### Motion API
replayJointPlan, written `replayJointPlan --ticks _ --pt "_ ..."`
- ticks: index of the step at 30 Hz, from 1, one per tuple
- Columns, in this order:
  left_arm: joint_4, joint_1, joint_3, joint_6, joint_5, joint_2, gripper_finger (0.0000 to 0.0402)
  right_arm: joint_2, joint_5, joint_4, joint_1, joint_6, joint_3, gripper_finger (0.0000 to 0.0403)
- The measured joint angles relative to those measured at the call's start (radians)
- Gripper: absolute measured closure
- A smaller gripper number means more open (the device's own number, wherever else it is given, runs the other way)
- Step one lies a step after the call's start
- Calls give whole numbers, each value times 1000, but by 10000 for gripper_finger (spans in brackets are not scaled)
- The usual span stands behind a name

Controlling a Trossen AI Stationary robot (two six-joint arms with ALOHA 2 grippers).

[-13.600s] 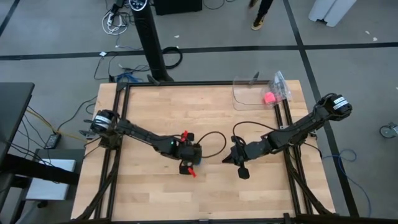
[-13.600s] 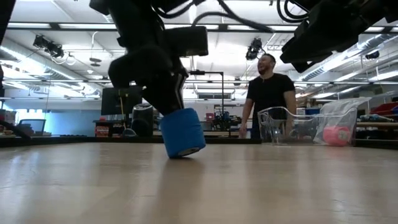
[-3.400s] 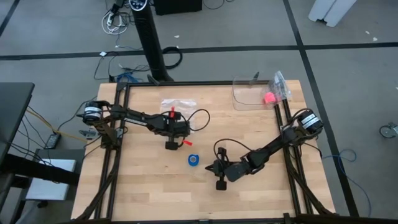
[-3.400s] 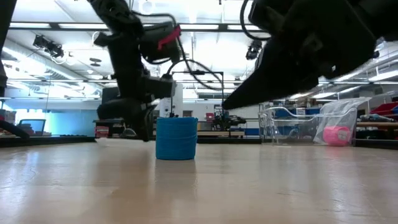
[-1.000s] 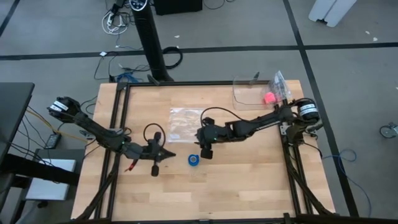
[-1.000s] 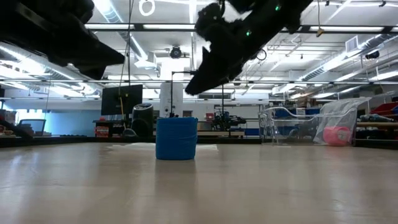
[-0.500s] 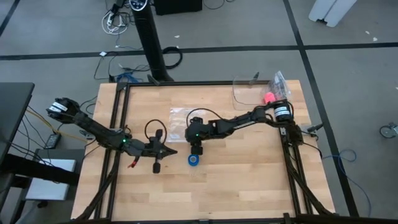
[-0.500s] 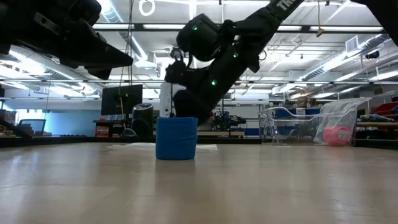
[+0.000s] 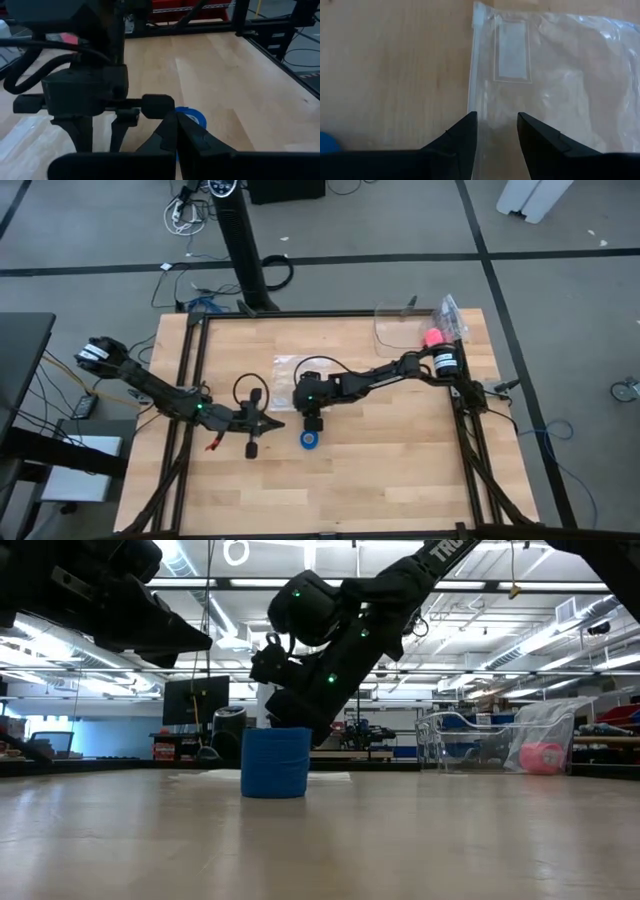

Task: Roll bandage
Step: Open the transparent zip bag

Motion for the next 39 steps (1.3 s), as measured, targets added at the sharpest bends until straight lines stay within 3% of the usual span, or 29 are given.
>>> replayJointPlan --ticks 39 --pt "2 -1 0 -24 -3 0 396 -11 -10 -78 147 19 6 230"
